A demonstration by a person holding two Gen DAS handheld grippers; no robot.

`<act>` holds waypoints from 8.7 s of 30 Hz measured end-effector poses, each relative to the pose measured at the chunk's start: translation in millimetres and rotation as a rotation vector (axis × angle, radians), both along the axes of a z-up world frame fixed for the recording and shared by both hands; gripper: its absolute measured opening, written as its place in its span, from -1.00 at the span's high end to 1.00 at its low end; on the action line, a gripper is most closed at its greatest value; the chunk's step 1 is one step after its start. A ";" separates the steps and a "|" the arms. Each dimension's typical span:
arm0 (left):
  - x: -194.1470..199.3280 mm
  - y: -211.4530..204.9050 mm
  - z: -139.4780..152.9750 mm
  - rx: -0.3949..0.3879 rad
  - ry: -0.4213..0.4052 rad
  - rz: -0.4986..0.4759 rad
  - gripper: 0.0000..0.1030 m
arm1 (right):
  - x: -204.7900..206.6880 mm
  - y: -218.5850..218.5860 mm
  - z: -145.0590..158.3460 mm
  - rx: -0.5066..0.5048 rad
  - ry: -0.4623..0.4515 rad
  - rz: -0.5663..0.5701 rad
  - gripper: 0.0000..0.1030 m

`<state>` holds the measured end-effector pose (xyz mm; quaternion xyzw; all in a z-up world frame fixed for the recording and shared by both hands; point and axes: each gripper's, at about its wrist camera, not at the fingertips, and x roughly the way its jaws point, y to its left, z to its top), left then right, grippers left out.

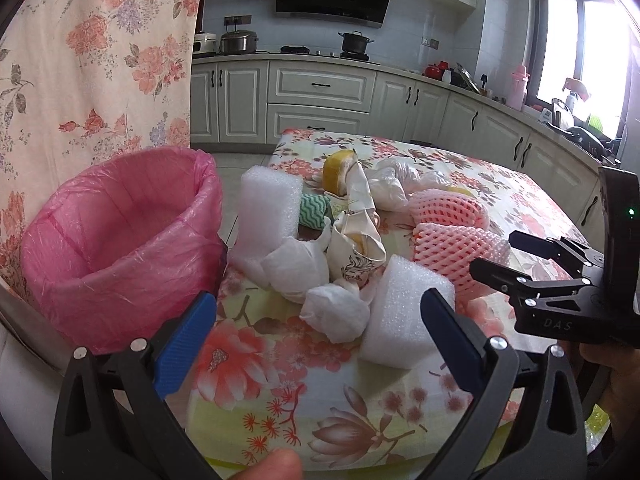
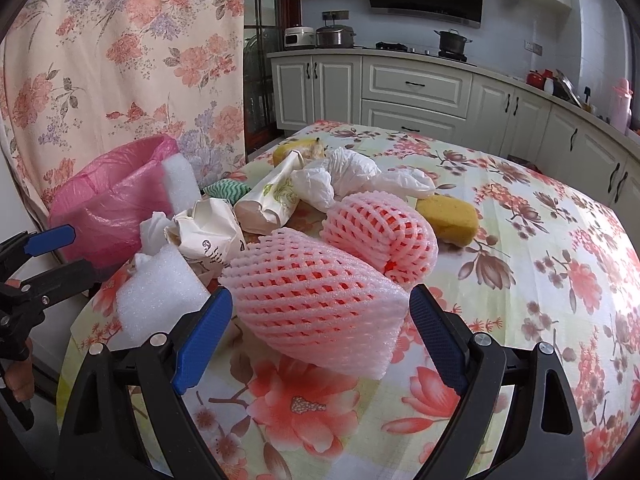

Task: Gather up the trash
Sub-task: 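Grasp the pink foam net with the right tool while the left tool grasps a white foam block, then carry both items over the pink bin and open both tools to drop them, then move both tools back over the remaining trash on the table, then grasp the white tissue with the left tool while the right tool grasps another pink foam net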

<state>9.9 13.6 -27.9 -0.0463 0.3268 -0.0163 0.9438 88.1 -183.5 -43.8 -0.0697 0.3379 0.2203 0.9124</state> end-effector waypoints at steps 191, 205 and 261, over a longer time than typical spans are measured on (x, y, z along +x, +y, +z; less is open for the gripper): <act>23.7 8.9 30.2 0.016 -0.003 -0.019 -0.68 | 39.6 -43.8 2.3 0.097 0.060 -0.103 -0.33; 37.9 -12.5 -21.3 -0.019 0.153 -0.098 -0.31 | 45.7 -41.9 -10.8 0.083 0.099 -0.090 -0.39; 23.7 13.0 42.1 -0.068 0.045 -0.087 0.49 | 72.3 -22.8 5.3 0.073 0.086 -0.052 0.40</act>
